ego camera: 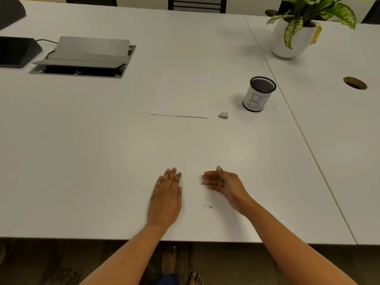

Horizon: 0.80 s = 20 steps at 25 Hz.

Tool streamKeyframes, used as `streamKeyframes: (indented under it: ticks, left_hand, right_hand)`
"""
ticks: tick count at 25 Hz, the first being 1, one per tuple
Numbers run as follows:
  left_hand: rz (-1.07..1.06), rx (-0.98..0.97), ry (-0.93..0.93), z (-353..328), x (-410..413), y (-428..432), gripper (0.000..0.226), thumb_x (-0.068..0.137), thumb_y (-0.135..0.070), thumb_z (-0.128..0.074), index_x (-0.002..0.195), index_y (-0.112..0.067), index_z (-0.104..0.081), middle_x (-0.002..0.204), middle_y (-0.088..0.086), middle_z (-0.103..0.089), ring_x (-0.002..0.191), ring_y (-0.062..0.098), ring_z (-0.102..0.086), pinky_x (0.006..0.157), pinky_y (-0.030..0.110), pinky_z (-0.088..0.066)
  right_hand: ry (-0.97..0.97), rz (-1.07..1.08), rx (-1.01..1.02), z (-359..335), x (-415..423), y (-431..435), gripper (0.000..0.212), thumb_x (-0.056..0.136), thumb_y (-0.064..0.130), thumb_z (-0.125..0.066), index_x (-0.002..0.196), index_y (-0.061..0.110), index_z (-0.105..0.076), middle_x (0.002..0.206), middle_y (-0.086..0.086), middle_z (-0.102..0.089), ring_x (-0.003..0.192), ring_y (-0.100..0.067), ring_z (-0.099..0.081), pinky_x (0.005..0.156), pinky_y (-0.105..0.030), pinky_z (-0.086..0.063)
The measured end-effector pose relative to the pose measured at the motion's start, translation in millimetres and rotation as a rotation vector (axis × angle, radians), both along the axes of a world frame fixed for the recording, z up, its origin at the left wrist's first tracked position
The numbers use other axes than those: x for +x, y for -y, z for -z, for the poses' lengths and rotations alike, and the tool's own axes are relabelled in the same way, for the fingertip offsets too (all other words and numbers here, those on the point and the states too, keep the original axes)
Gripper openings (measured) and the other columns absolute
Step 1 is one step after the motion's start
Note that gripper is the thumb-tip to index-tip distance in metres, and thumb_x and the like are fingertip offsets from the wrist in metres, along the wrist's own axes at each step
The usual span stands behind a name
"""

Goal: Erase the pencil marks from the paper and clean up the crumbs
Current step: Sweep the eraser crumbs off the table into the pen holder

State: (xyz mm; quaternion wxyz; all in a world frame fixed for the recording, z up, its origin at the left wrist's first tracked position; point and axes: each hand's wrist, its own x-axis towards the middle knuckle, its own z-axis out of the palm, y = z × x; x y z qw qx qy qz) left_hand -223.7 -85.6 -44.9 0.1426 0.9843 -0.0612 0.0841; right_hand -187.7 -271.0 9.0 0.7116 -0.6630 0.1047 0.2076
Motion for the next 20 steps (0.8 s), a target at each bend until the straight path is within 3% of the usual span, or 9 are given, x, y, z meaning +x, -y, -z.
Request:
streamKeyframes:
  ticks: [3,8,10,13,18,20]
  left_hand:
    - [-0.004,-0.011,0.019,1.4,0.2,-0.1,0.047,0.092,-0.023,-0.027,0.127,-0.006,-0.053,0.132,0.011,-0.054,0.123,0.024,-0.050,0.102,0.043,-0.030]
    - [-0.008,0.015,0.036,1.1,-0.5,1.5,0.047,0.090,-0.022,-0.028,0.124,-0.005,-0.056,0.129,0.012,-0.056,0.121,0.025,-0.052,0.100,0.044,-0.035]
    - [-0.005,0.021,0.037,0.9,-0.6,1.8,0.047,0.090,-0.022,-0.028,0.123,-0.005,-0.056,0.129,0.012,-0.056,0.121,0.026,-0.052,0.099,0.044,-0.035]
    - [-0.006,0.023,0.043,1.0,0.2,1.7,0.046,0.089,-0.022,-0.029,0.122,-0.005,-0.057,0.129,0.012,-0.057,0.120,0.026,-0.053,0.099,0.044,-0.035]
    - [-0.006,0.019,0.048,1.3,0.7,1.7,0.046,0.089,-0.022,-0.029,0.122,-0.005,-0.057,0.128,0.012,-0.057,0.120,0.026,-0.053,0.099,0.044,-0.034]
    - [-0.003,0.018,0.055,1.4,1.0,1.6,0.046,0.089,-0.021,-0.029,0.122,-0.005,-0.057,0.128,0.012,-0.057,0.120,0.026,-0.053,0.099,0.044,-0.034]
  right_hand:
    - [-0.117,-0.045,0.037,1.7,-3.6,-6.6,0.038,0.096,0.028,-0.037,0.092,0.003,-0.066,0.093,-0.014,-0.070,0.086,-0.021,-0.068,0.075,-0.025,-0.055]
    - [-0.225,-0.349,-0.230,-14.7,-12.6,9.2,0.041,0.095,0.025,-0.038,0.085,-0.002,-0.067,0.080,-0.014,-0.070,0.069,-0.023,-0.067,0.061,-0.026,-0.052]
    - [-0.238,-0.219,-0.147,-18.4,-2.4,16.7,0.041,0.095,0.025,-0.037,0.082,0.000,-0.067,0.074,-0.011,-0.071,0.064,-0.020,-0.066,0.058,-0.024,-0.052]
    - [-0.273,0.045,0.072,-13.3,4.3,18.5,0.039,0.095,0.025,-0.035,0.088,-0.001,-0.064,0.087,-0.014,-0.070,0.075,-0.021,-0.068,0.064,-0.025,-0.054]
    - [-0.401,-0.077,0.083,1.4,-30.2,11.2,0.040,0.095,0.025,-0.036,0.092,-0.002,-0.066,0.088,-0.015,-0.072,0.083,-0.024,-0.069,0.069,-0.028,-0.057]
    - [-0.419,0.018,0.165,-1.2,-28.0,22.2,0.040,0.094,0.024,-0.036,0.087,-0.002,-0.066,0.080,-0.013,-0.074,0.076,-0.022,-0.070,0.065,-0.027,-0.058]
